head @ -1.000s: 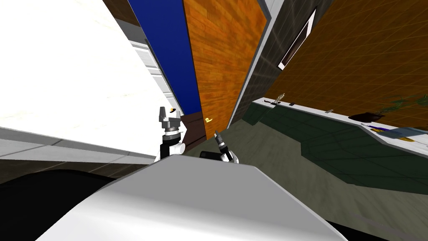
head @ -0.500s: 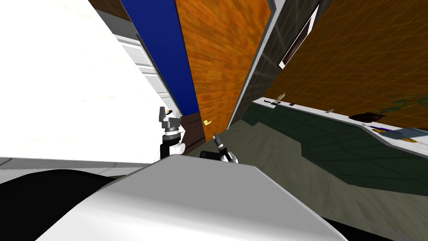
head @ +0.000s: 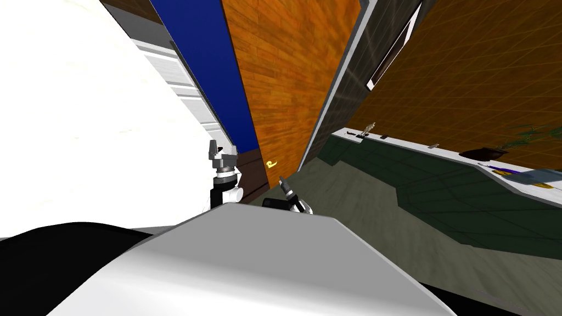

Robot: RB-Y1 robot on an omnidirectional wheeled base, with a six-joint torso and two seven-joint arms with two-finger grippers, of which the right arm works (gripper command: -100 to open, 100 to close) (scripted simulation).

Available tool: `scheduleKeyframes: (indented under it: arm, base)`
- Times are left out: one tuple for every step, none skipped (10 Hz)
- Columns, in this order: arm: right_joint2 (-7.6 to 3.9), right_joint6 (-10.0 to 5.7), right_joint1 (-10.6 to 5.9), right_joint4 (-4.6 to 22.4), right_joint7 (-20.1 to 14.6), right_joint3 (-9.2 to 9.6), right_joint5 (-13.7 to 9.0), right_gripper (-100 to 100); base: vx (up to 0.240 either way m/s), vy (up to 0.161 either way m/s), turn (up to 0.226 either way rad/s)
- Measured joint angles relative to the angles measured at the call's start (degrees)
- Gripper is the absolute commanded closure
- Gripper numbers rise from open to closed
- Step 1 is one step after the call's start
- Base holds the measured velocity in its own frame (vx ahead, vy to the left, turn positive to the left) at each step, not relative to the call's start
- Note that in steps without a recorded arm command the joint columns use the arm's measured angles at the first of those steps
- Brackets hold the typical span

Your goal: Push the door open

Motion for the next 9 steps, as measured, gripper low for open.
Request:
scheduleKeyframes:
  arm:
    - [0.17,-0.11,-0.55,1.1,-0.1,0.48,0.0,-100]
    - [0.21,-0.4,-1.05,2.3,-0.2,0.96,-0.1,-100]
    - [0.13,-0.82,-1.37,3.4,-0.3,1.48,-0.1,-100]
    - [0.14,-1.23,-1.74,4.6,-0.4,2.02,-0.1,-100]
    - [0.17,-1.72,-2.33,6.2,-0.6,2.61,-0.2,-100]
    - [0.17,-1.84,-2.42,6.3,-0.6,2.67,-0.2,-100]
    - [0.35,-1.89,-2.46,6.6,-0.5,2.51,-0.2,-100]
    - [0.66,-1.96,-2.51,7.0,-0.4,2.28,-0.1,-100]
    - [0.91,-2.02,-2.58,7.3,-0.3,2.08,-0.1,-100]
  base:
    - [0.126,0.035,-0.023]
    - [0.14,0.038,-0.03]
    - [0.171,0.019,-0.03]
    - [0.248,0.023,-0.035]
    - [0.12,0.015,-0.006]
    - [0.104,0.066,0.048]
    - [0.176,0.112,0.044]
    - [0.162,0.13,0.029]
    - [0.194,0.174,0.051]
